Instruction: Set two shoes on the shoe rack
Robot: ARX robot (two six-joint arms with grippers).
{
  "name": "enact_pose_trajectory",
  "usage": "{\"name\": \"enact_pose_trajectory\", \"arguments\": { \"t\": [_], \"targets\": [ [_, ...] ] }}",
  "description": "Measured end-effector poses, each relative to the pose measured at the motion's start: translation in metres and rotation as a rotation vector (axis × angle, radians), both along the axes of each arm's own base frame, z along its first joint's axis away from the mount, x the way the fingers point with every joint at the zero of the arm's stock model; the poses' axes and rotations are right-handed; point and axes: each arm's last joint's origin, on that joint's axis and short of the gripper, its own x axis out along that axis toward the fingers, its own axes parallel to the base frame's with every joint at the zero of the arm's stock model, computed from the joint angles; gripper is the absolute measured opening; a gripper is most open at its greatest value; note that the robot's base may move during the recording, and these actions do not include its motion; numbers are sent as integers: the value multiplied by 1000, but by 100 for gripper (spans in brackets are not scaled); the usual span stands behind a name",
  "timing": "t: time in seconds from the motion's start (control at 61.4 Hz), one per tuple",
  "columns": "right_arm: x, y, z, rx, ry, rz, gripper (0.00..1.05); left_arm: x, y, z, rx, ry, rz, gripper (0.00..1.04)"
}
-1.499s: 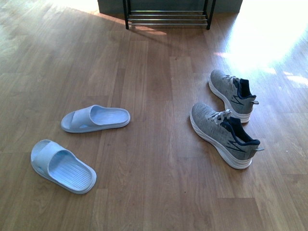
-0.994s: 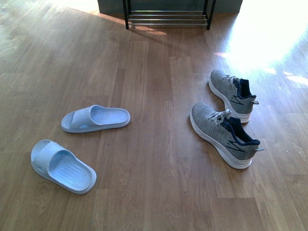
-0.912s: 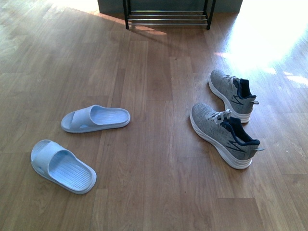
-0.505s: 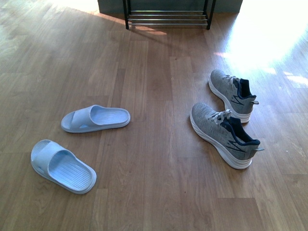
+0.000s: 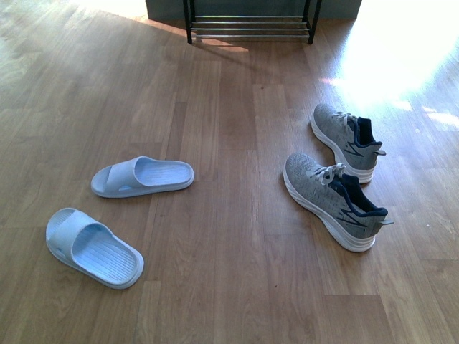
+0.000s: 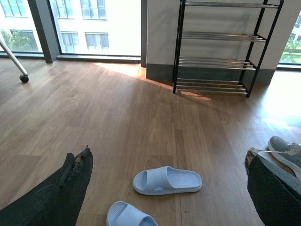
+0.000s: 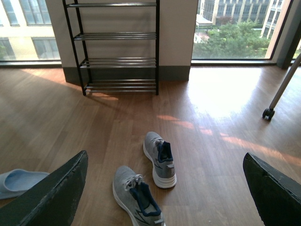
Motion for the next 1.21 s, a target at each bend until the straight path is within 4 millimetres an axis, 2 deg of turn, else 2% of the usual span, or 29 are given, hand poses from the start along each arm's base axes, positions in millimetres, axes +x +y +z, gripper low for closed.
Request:
{"name": "enact_pose_trajectory", "arguments": {
  "t": [1.206],
  "targets": [
    [0, 0, 0, 0, 1, -2, 96, 0, 0, 0, 0, 0, -1, 95]
  ]
}}
